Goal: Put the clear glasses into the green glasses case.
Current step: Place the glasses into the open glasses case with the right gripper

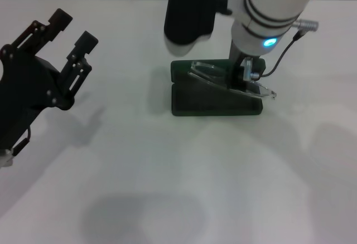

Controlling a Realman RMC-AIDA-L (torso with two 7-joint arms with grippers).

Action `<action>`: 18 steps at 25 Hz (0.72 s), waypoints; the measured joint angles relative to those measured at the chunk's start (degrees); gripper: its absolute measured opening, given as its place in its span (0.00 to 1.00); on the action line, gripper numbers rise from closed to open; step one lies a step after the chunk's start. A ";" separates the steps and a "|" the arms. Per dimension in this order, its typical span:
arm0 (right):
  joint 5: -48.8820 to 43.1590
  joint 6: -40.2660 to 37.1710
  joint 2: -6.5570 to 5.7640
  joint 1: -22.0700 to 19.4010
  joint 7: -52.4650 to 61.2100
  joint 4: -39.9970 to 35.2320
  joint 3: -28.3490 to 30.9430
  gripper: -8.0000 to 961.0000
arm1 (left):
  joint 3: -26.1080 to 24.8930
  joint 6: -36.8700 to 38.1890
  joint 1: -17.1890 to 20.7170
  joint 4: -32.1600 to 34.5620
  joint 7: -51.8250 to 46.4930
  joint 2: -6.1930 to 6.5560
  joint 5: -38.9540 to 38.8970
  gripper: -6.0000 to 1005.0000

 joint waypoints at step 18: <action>-3.69 8.62 -0.01 -0.70 7.29 -0.85 -15.89 0.08 | 0.17 -0.78 -0.26 -0.53 0.09 -0.22 -0.24 0.46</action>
